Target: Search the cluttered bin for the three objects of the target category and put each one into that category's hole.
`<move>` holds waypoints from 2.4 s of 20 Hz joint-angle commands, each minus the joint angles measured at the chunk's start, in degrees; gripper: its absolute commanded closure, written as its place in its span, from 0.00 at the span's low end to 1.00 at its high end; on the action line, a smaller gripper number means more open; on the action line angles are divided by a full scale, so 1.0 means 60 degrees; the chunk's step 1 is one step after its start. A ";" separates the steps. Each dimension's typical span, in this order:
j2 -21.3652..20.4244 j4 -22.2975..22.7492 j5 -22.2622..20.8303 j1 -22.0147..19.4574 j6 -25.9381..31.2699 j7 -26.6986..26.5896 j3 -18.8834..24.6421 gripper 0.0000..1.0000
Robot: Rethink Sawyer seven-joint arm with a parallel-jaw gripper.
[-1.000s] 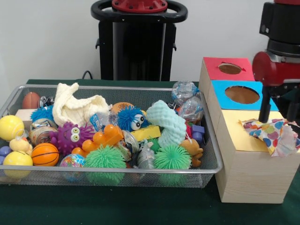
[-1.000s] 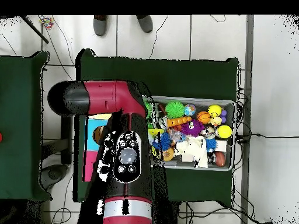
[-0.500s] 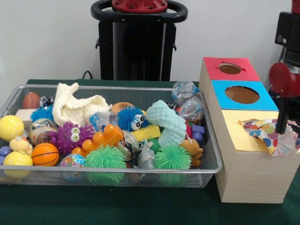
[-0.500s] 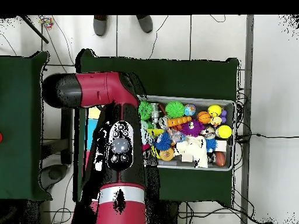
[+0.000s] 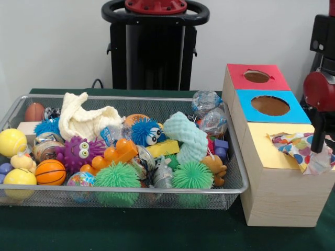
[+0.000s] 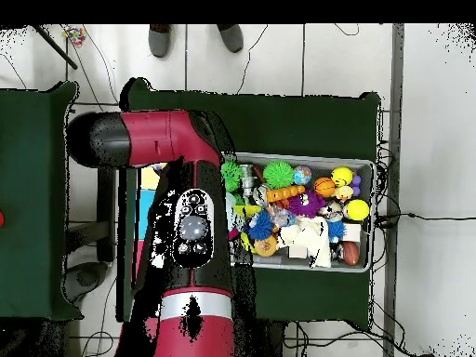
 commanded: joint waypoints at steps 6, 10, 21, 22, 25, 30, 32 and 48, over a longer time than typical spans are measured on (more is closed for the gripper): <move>-0.0092 0.1039 -0.0618 -0.0558 0.0018 -0.0326 0.0827 0.00; -0.0199 0.1247 -0.1004 -0.0421 -0.0181 -0.0015 0.0315 0.00; -0.0355 0.1770 -0.1523 -0.0458 -0.0888 0.0484 0.0340 0.00; -0.0345 0.1763 -0.1565 -0.0440 -0.0882 0.0528 0.0318 0.00; -0.0330 0.1787 -0.1642 -0.0431 -0.0936 0.0628 0.0310 0.00; -0.0370 0.1980 -0.1819 -0.0454 -0.1145 0.0664 0.0289 0.00; -0.0425 0.2191 -0.1869 -0.0547 -0.1292 0.0609 0.0352 0.00; -0.0853 0.3737 -0.2401 -0.0766 -0.2689 0.1044 0.0164 0.00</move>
